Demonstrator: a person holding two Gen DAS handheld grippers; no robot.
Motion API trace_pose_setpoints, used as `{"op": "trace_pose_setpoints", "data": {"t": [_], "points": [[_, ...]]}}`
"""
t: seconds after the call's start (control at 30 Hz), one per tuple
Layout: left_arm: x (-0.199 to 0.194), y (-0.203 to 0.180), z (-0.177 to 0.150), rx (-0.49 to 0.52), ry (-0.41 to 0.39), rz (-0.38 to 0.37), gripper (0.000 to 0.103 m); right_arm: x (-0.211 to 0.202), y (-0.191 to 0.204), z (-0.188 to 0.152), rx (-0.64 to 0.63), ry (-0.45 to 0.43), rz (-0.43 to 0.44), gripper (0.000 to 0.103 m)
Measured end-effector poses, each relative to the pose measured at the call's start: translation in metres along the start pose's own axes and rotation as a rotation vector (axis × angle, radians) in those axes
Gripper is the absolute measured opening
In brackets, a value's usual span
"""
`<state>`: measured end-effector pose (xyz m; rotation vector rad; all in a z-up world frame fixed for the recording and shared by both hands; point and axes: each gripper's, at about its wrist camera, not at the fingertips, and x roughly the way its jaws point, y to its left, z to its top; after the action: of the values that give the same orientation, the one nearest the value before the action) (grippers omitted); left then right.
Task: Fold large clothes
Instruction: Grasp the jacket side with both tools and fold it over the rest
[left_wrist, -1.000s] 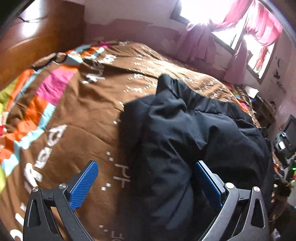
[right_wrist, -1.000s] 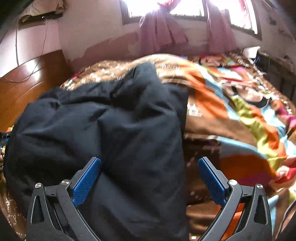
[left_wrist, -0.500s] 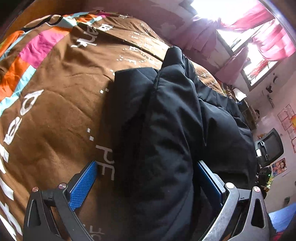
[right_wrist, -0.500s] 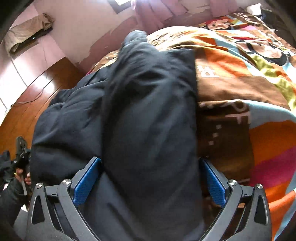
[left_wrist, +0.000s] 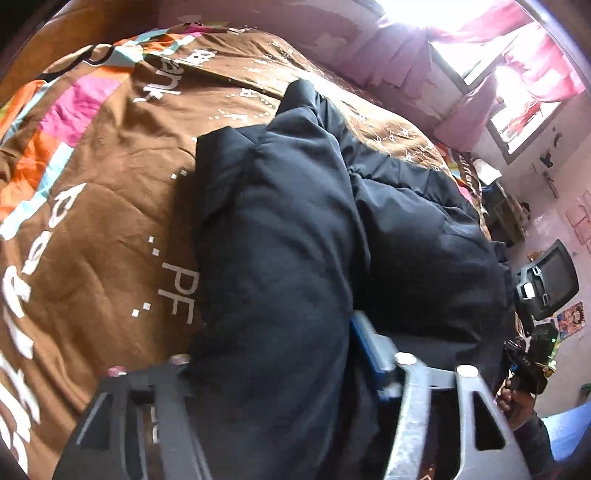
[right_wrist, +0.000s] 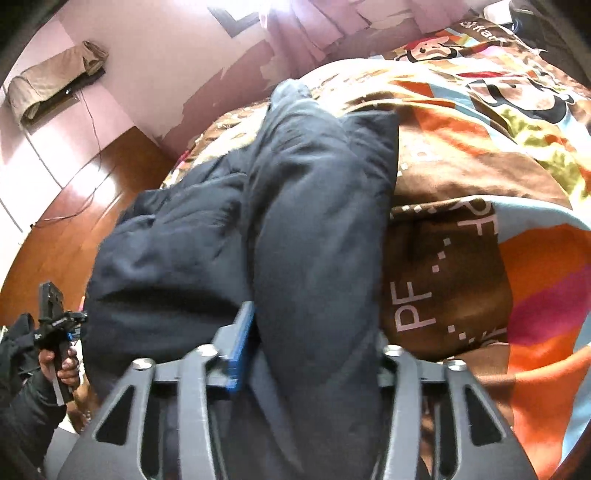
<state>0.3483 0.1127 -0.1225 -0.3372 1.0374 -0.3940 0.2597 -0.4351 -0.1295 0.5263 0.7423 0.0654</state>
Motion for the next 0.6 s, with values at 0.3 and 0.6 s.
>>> {"op": "trace_pose_setpoints", "data": {"t": [0.3, 0.6], "points": [[-0.054, -0.066, 0.011, 0.111, -0.133, 0.133, 0.019, -0.051, 0.052, 0.024, -0.142, -0.146, 0.002, 0.014], [-0.084, -0.122, 0.056, 0.208, -0.293, 0.089, 0.017, -0.096, 0.097, 0.083, -0.305, -0.320, -0.004, 0.013]]}}
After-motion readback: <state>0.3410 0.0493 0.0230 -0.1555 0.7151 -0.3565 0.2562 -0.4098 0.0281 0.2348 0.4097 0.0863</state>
